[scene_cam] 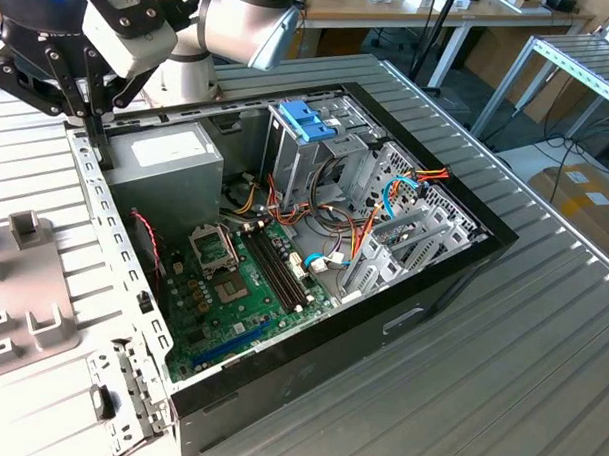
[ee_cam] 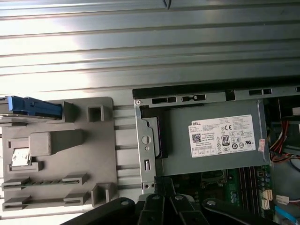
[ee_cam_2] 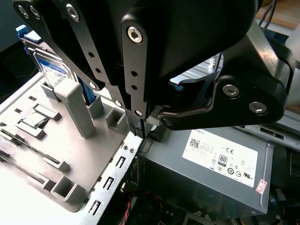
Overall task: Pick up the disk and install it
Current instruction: 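Reach for the disk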
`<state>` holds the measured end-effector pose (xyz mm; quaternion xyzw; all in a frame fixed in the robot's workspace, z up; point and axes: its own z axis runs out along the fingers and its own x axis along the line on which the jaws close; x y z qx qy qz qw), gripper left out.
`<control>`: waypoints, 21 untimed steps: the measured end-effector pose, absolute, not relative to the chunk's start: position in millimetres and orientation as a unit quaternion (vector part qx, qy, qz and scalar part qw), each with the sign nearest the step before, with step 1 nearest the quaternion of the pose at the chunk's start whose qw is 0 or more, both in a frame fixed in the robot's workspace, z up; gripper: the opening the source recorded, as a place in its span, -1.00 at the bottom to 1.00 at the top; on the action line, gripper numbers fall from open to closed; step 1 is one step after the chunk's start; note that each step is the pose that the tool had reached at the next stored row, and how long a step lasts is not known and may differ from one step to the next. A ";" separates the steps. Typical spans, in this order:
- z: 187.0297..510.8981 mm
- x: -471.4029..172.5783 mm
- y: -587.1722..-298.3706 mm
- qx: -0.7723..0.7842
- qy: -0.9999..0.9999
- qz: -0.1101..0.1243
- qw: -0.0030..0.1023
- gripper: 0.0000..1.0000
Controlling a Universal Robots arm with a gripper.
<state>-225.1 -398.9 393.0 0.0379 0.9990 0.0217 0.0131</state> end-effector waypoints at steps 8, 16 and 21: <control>393.0 -231.8 -398.9 0.038 0.999 0.022 0.013 -0.79; 393.0 -237.1 -398.9 0.038 0.999 0.022 0.013 -0.79; 393.0 -241.8 -398.9 0.038 0.999 0.022 0.013 -0.79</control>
